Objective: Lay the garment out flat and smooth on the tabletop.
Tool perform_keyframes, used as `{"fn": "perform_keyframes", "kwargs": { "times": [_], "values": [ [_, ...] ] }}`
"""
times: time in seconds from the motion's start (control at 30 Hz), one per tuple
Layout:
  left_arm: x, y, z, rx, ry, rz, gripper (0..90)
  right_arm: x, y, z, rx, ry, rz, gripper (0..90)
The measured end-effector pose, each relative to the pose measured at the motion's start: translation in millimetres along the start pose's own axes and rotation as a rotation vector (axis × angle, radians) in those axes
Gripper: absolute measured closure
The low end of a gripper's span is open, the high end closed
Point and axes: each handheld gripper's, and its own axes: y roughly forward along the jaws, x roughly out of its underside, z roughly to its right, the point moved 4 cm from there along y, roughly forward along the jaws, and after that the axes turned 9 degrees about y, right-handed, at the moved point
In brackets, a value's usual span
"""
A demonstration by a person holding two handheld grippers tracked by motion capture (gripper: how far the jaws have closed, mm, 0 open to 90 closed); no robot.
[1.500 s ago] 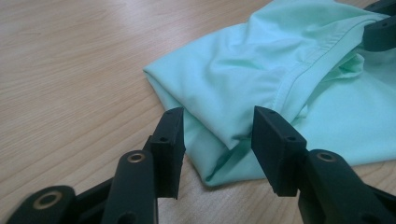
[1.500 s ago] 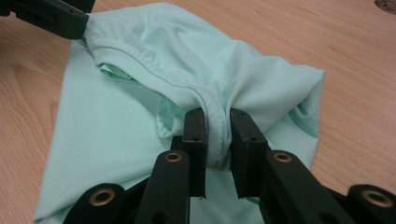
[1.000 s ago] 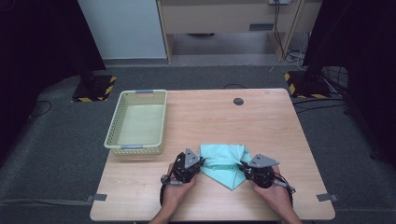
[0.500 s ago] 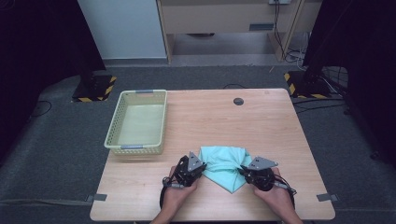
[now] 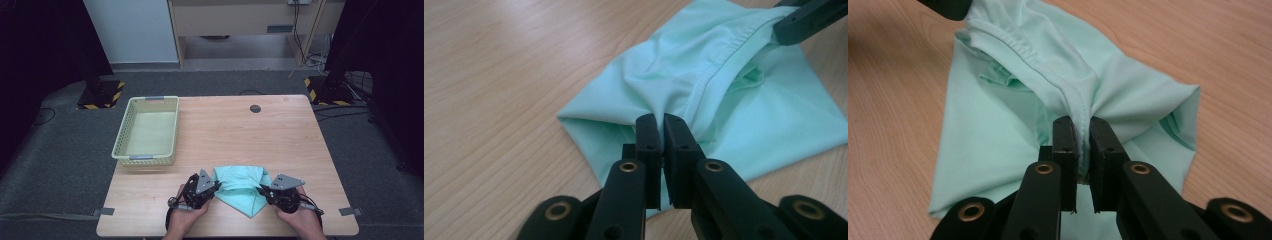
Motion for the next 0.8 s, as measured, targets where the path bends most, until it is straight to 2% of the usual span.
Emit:
{"fn": "perform_keyframes", "kwargs": {
  "times": [0.17,0.27,0.3,0.33,0.4,0.47,0.5,0.53,0.63,0.73,0.8],
  "values": [
    [-21.3,-5.2,-12.1,-0.002,-0.011,0.038,86.2,-13.2,-3.2,2.4,0.001,-0.011,0.044,83.4],
    [-29.1,-3.4,-21.0,-0.011,-0.022,0.034,86.2,-29.8,-5.6,9.1,0.010,-0.009,0.077,83.5],
    [-29.1,-3.4,-21.0,-0.011,-0.022,0.034,86.2,-29.8,-5.6,9.1,0.010,-0.009,0.077,83.5],
    [-36.0,-0.7,-29.6,-0.026,-0.032,0.029,86.2,-39.7,-5.4,12.9,0.012,-0.009,0.085,83.5],
    [-43.4,1.5,-37.7,-0.034,-0.045,0.039,86.3,-51.8,-2.9,18.3,0.020,-0.014,0.088,83.6],
    [-47.1,2.5,-41.8,-0.039,-0.054,0.046,86.3,-55.9,-1.9,20.5,0.022,-0.016,0.088,83.6],
    [-50.7,3.2,-46.0,-0.044,-0.065,0.054,86.3,-66.2,1.1,26.4,0.030,-0.017,0.088,83.6],
    [-54.0,4.3,-50.3,-0.048,-0.074,0.059,86.3,-66.2,1.1,26.4,0.030,-0.017,0.088,83.6],
    [-61.9,11.3,-61.6,-0.052,-0.092,0.051,86.3,-79.0,6.9,37.3,0.048,0.000,0.087,83.6],
    [-69.3,19.8,-69.1,-0.065,-0.085,0.033,86.4,-88.1,13.0,48.4,0.066,0.016,0.083,83.7],
    [-74.6,24.5,-74.0,-0.064,-0.090,0.041,86.4,-92.5,17.2,55.2,0.073,0.037,0.083,83.7]
  ]
}}
